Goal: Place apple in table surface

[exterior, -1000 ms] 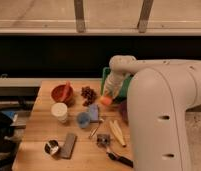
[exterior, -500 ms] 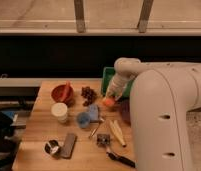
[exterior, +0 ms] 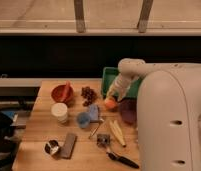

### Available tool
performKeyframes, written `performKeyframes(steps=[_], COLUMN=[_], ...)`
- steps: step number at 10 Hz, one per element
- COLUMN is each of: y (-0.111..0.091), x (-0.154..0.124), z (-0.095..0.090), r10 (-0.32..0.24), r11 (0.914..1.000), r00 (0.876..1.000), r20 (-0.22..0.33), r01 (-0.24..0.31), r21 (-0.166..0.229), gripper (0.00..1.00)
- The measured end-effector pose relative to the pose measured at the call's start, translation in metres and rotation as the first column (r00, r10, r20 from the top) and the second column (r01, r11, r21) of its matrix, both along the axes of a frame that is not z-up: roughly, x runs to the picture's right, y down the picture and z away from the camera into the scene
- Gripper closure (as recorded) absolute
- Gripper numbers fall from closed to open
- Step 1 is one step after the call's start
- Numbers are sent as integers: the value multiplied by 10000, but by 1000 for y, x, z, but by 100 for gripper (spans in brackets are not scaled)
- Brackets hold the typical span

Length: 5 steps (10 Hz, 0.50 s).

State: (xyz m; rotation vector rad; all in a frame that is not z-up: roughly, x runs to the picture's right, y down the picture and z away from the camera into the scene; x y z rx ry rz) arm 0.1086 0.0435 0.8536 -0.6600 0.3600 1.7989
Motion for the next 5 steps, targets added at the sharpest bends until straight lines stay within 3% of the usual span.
performKeyframes(steps=[4,5], y=[-26,-27], x=[0,3], z=[-30,-33], r10=[120,154], r11=[9945,9934], r00=[9999,9998], r20=[115,95], r01=[-131,-164], r21=[1036,1133], gripper=[34,34])
